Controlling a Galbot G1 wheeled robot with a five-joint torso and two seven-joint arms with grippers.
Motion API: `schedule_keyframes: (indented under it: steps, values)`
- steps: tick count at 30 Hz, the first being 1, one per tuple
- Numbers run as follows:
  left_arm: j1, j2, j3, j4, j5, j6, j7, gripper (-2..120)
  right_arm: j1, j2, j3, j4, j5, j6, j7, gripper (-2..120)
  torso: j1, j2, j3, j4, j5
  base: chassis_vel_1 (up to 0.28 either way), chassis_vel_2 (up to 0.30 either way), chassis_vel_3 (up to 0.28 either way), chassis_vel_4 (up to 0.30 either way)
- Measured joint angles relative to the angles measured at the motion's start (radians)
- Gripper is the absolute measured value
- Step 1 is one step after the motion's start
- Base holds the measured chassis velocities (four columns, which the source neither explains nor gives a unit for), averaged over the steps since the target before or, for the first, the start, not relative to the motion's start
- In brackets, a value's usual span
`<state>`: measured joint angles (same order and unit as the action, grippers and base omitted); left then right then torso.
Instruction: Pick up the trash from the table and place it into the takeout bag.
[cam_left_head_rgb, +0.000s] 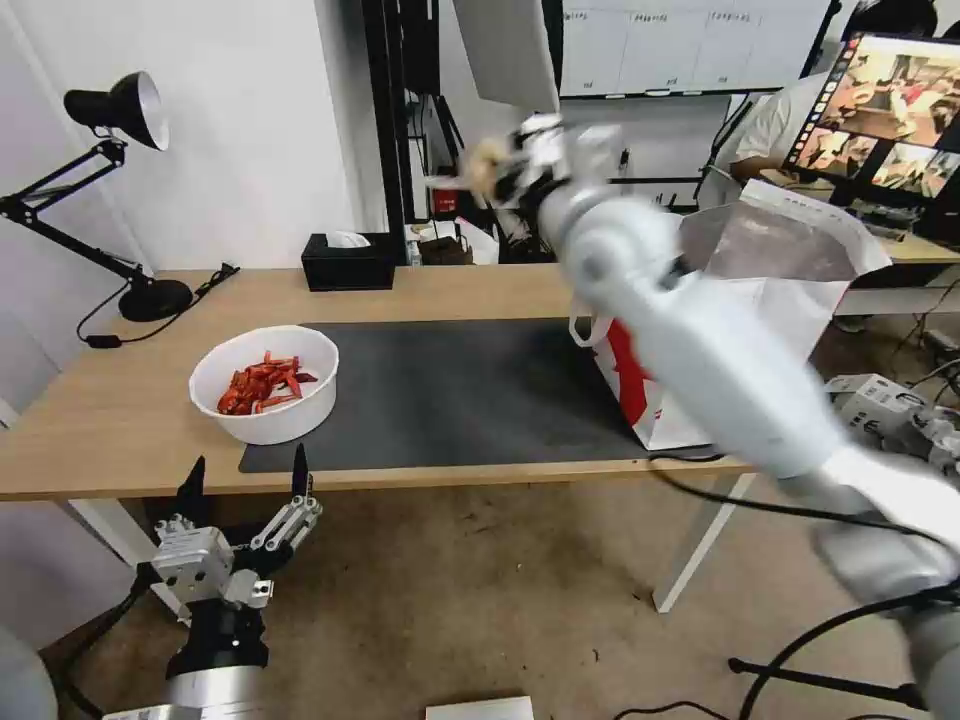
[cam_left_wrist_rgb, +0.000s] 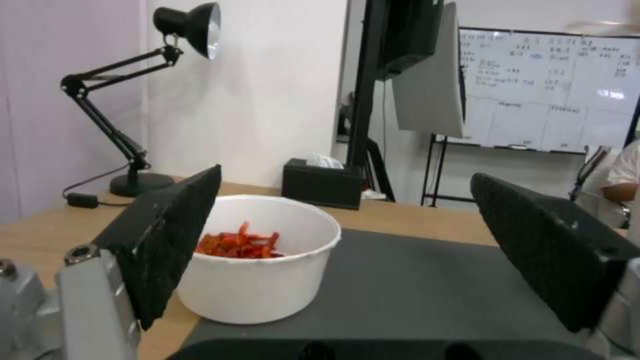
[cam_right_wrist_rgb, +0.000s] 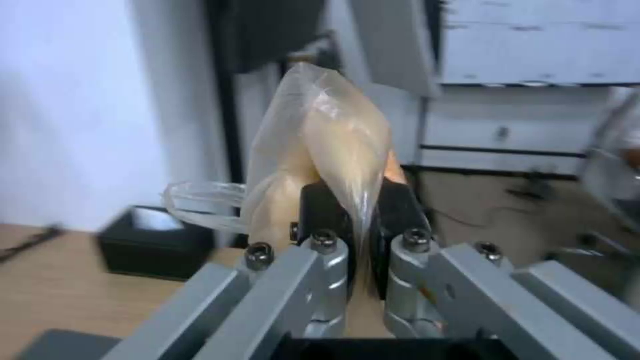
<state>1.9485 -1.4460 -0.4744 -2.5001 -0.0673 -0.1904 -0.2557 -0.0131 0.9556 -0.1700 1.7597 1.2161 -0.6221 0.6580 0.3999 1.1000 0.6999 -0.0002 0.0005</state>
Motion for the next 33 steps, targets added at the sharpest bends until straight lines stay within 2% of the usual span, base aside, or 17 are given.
schedule_keyframes:
  steps: [1, 2, 5, 7, 10, 13, 14, 17, 19, 20, 22, 24, 25, 27, 28, 31, 33]
  values:
    - [-0.001, 0.001, 0.003, 0.0, 0.0, 0.0, 0.0, 100, -0.009, -0.054, 0.022, 0.02, 0.03, -0.009, 0.013, 2, 0.0, 0.0, 0.0, -0.0001, -0.0001, 0.0, 0.0, 0.0, 0.0]
    - [-0.001, 0.001, 0.003, 0.0, 0.0, 0.0, 0.0, 100, -0.009, -0.054, 0.022, 0.02, 0.03, -0.009, 0.013, 2, 0.0, 0.0, 0.0, -0.0001, -0.0001, 0.0, 0.0, 0.0, 0.0]
    - [-0.002, 0.001, 0.009, 0.0, -0.001, 0.0, 0.0, 100, -0.056, -0.164, 0.082, 0.054, 0.097, -0.026, 0.044, 2, 0.0, 0.0, 0.0, -0.0002, 0.0005, 0.0, 0.0, 0.0, 0.0]
    - [-0.002, 0.001, 0.01, 0.0, -0.001, 0.0, 0.0, 100, -0.06, -0.172, 0.086, 0.056, 0.102, -0.026, 0.046, 2, 0.0, 0.0, 0.0, -0.0003, 0.0005, 0.0, 0.0, 0.0, 0.0]
    - [-0.006, -0.001, 0.021, 0.0, -0.001, 0.002, 0.0, 100, -0.176, -0.305, 0.159, 0.108, 0.192, -0.03, 0.111, 2, 0.0, 0.0, 0.0, -0.0002, 0.0, 0.0, 0.0, 0.0, 0.0]
    - [-0.008, -0.004, 0.025, 0.0, 0.0, 0.003, 0.0, 100, -0.256, -0.338, 0.196, 0.138, 0.21, -0.03, 0.145, 7, 0.0, 0.0, 0.0, -0.0002, -0.0002, 0.0, 0.0, 0.0, 0.0]
    - [-0.008, -0.004, 0.025, 0.0, 0.0, 0.003, 0.0, 100, -0.256, -0.338, 0.196, 0.138, 0.21, -0.03, 0.145, 7, 0.0, 0.0, 0.0, -0.0002, -0.0002, 0.0, 0.0, 0.0, 0.0]
    - [-0.009, -0.002, 0.025, 0.0, 0.0, 0.007, 0.0, 100, -0.321, -0.338, 0.243, 0.153, 0.27, -0.026, 0.213, 24, 0.0, 0.0, 0.0, 0.0, -0.0004, 0.0, 0.0, 0.0, 0.0]
    - [-0.009, -0.001, 0.024, 0.0, 0.0, 0.007, 0.0, 100, -0.324, -0.334, 0.248, 0.153, 0.281, -0.025, 0.224, 25, 0.0, 0.0, 0.0, 0.0001, -0.0003, 0.0, 0.0, 0.0, 0.0]
    - [-0.008, 0.0, 0.024, 0.0, 0.0, 0.008, 0.0, 100, -0.327, -0.328, 0.257, 0.151, 0.295, -0.021, 0.24, 32, 0.0, 0.0, 0.0, 0.0005, -0.0004, 0.0, 0.0, 0.0, 0.0]
    - [-0.007, 0.001, 0.024, 0.0, 0.0, 0.008, 0.0, 100, -0.328, -0.327, 0.259, 0.15, 0.297, -0.02, 0.242, 34, 0.0, 0.0, 0.0, 0.0005, -0.0005, 0.0, 0.0, 0.0, 0.0]
    - [-0.007, 0.001, 0.026, 0.0, 0.001, 0.009, 0.0, 100, -0.329, -0.324, 0.265, 0.151, 0.298, -0.01, 0.243, 45, 0.0, 0.0, 0.0, 0.0004, -0.0005, 0.0, 0.0, 0.0, 0.0]
    - [-0.007, 0.001, 0.026, 0.0, 0.001, 0.009, 0.0, 100, -0.329, -0.324, 0.265, 0.151, 0.298, -0.01, 0.243, 45, 0.0, 0.0, 0.0, 0.0004, -0.0005, 0.0, 0.0, 0.0, 0.0]
    - [-0.006, 0.002, 0.027, 0.0, 0.002, 0.01, 0.0, 100, -0.331, -0.324, 0.271, 0.163, 0.297, 0.0, 0.237, 59, 0.0, 0.0, 0.0, 0.0002, -0.0005, 0.0, 0.0, 0.0, 0.0]
    - [-0.006, 0.002, 0.027, 0.0, 0.002, 0.01, 0.0, 100, -0.331, -0.324, 0.271, 0.163, 0.297, 0.0, 0.237, 59, 0.0, 0.0, 0.0, 0.0002, -0.0005, 0.0, 0.0, 0.0, 0.0]
    - [-0.005, 0.003, 0.027, 0.0, 0.002, 0.01, 0.0, 100, -0.335, -0.33, 0.276, 0.184, 0.28, 0.019, 0.21, 73, 0.0, 0.0, 0.0, 0.0003, -0.0005, 0.0, 0.0, 0.0, 0.0]
    - [-0.004, 0.004, 0.026, 0.0, 0.002, 0.01, 0.0, 100, -0.338, -0.342, 0.276, 0.213, 0.259, 0.039, 0.175, 78, 0.0, 0.0, 0.0, 0.0002, -0.0004, 0.0, 0.0, 0.0, 0.0]
